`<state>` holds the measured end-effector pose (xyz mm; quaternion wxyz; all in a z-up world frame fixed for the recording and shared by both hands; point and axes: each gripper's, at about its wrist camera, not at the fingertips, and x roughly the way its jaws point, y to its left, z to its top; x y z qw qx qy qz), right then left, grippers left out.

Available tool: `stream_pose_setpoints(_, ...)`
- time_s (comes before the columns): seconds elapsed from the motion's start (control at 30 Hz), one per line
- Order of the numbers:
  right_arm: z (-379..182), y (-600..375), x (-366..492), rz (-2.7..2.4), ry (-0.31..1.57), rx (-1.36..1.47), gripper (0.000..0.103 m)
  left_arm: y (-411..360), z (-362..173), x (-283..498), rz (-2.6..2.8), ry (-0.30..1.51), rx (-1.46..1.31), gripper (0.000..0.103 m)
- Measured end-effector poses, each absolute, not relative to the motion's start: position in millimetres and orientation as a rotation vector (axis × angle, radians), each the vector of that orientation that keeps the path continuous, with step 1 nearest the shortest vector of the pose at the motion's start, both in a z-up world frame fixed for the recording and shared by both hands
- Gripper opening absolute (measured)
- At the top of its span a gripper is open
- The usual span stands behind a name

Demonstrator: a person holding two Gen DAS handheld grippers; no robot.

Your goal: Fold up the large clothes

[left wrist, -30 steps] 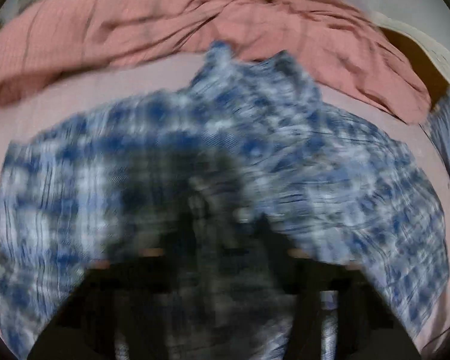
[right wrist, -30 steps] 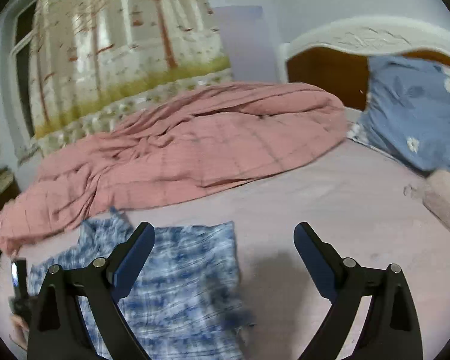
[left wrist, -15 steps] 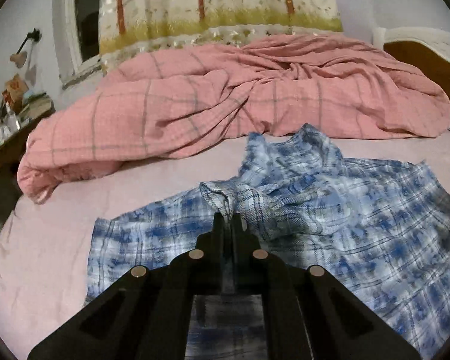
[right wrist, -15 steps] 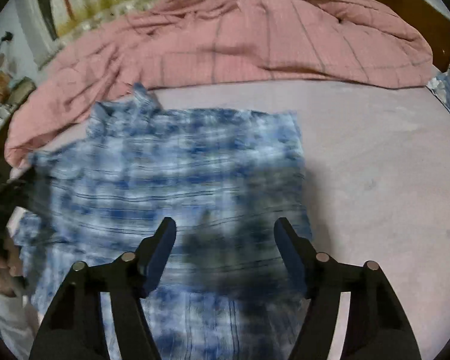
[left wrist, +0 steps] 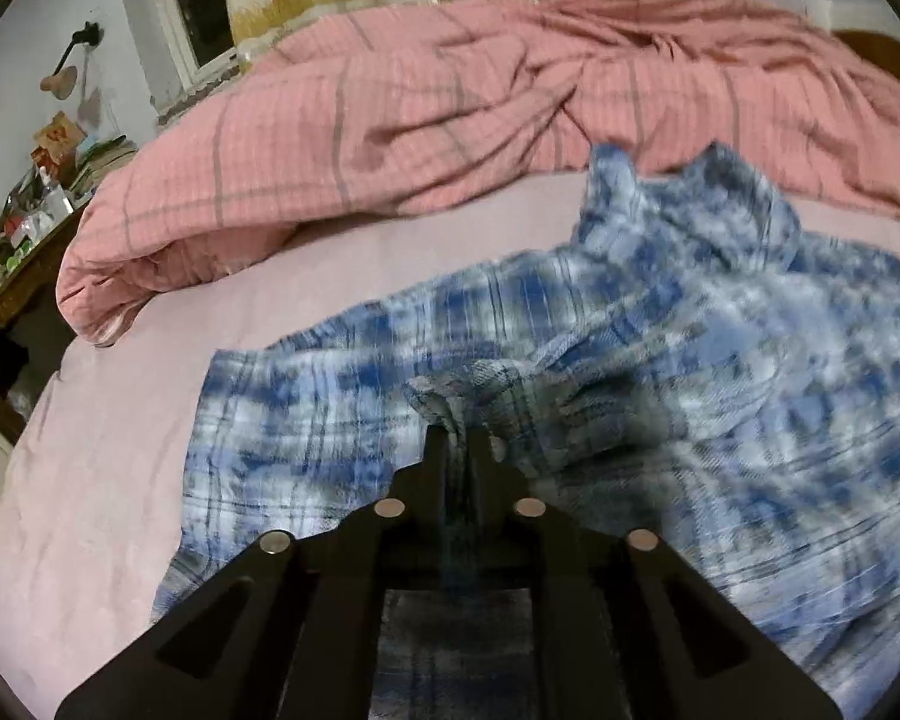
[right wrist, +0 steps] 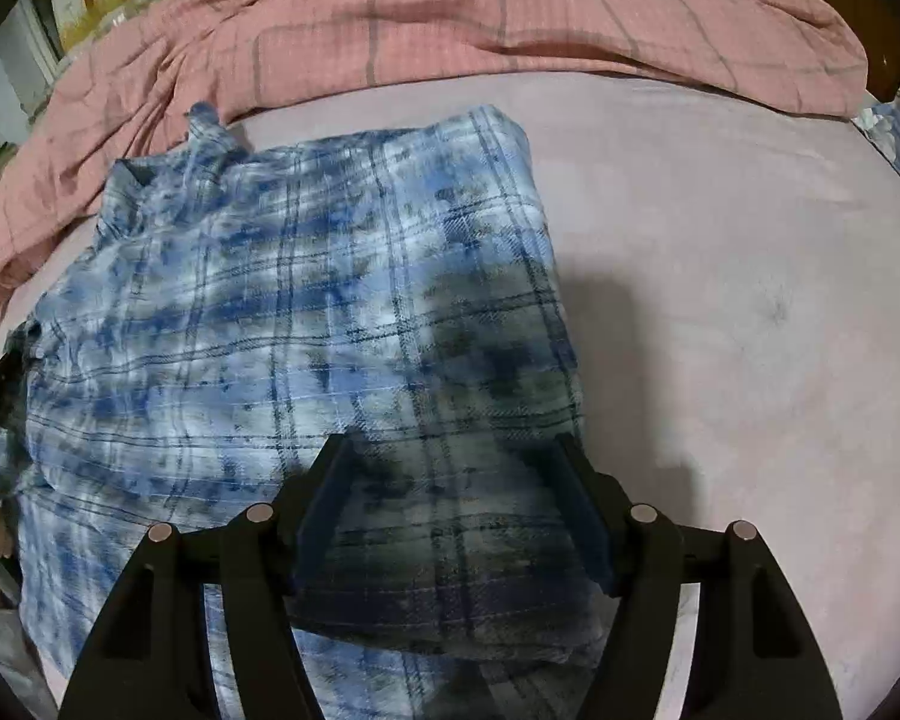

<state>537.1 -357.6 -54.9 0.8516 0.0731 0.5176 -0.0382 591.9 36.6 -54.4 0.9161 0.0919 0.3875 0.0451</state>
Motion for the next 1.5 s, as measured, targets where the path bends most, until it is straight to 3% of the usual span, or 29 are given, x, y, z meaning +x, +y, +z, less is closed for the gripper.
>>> stream_pose_setpoints(0.1,-51.1,-350.4,538.5,-0.102,1.069,0.120,0.070,49.4,-49.8,588.2,0.183,0.794,0.146,0.060)
stream_pose_setpoints(0.2,-17.0,-340.0,524.7,-0.102,0.902,0.114,0.070,64.4,-14.2,559.2,0.130,0.666,0.058,0.063)
stream_pose_setpoints(0.4,70.5,-305.1,470.3,0.010,0.576,0.096,0.070,53.8,67.1,480.5,0.047,0.393,0.087,0.079)
stream_pose_setpoints(0.53,115.3,-273.4,427.3,0.022,0.368,0.019,0.071,43.4,118.0,421.1,-0.007,0.204,0.090,0.103)
stream_pose_setpoints(0.6,129.9,-260.3,410.1,0.004,0.300,-0.020,0.079,42.1,136.1,394.9,-0.025,0.129,0.065,0.103)
stream_pose_setpoints(0.63,136.6,-254.8,402.1,-0.012,0.269,-0.033,0.094,41.5,143.6,382.3,-0.038,0.093,0.053,0.103)
stream_pose_setpoints(0.67,141.4,-251.3,395.3,-0.021,0.238,-0.041,0.102,42.9,148.0,371.9,-0.039,0.071,0.051,0.103)
stream_pose_setpoints(0.83,158.8,-233.6,364.4,-0.052,0.170,-0.067,0.102,46.8,157.9,339.8,-0.023,0.033,0.074,0.103)
stream_pose_setpoints(1.03,153.4,-223.2,352.4,-0.001,0.232,-0.035,0.102,63.7,139.3,313.2,-0.012,0.067,0.101,0.103)
stream_pose_setpoints(1.5,17.0,-234.9,367.4,0.285,0.646,0.066,0.100,87.4,25.3,349.0,-0.029,0.402,0.066,0.103)
